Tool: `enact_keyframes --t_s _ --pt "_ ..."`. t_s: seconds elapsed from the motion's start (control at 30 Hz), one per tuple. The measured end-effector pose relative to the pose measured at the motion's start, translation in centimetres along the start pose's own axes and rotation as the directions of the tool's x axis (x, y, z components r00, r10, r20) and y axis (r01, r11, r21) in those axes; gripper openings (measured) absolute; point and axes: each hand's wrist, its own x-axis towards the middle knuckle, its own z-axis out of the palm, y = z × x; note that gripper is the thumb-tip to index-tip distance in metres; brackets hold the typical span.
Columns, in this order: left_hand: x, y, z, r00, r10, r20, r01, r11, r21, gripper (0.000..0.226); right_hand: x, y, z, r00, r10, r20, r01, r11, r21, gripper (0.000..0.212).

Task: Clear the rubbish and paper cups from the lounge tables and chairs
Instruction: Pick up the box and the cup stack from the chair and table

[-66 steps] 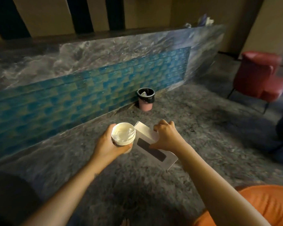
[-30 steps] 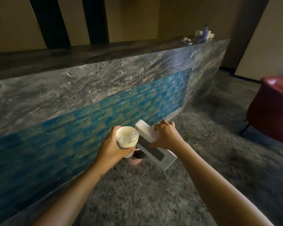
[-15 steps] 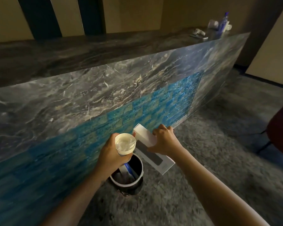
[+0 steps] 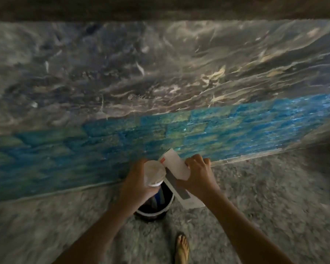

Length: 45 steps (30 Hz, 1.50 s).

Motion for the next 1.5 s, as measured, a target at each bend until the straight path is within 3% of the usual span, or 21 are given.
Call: enact_keyframes --t_s 0.23,0.53,0.83,0.97,1.17,1.5 --pt "1.3 -3.8 4.5 0.979 -0.196 -0.063 0.2 0.977 0.067 0.075 5.6 3.2 6.1 0.992 -0.063 0.11 0.064 0.998 0.003 0.061" --pt "2.3 -13.9 10.9 0.893 -0.42 -0.162 0.429 0.903 0.025 0.068 11.2 5.3 18.3 0.979 -0.033 0.2 0.015 0.996 0.087 0.062" --pt "1.6 -21.8 16.2 0.832 -0.539 -0.13 0.547 0.837 0.026 0.073 13.5 7.8 31.6 0.941 0.064 0.333 -0.09 0.994 0.065 0.06" --pt "1.7 -22.8 16.6 0.823 -0.556 -0.116 0.562 0.827 0.023 0.071 13.0 8.5 32.8 0.954 0.089 0.286 -0.077 0.996 -0.052 0.064" --pt "1.9 -22.5 15.8 0.835 -0.54 -0.105 0.546 0.837 0.04 0.073 13.6 8.1 30.6 0.978 0.111 0.178 -0.109 0.994 -0.022 0.057" --pt "2.8 -24.1 16.5 0.858 -0.504 -0.102 0.512 0.856 0.078 0.079 14.8 6.5 33.3 0.959 0.111 0.26 -0.074 0.986 -0.147 0.063"
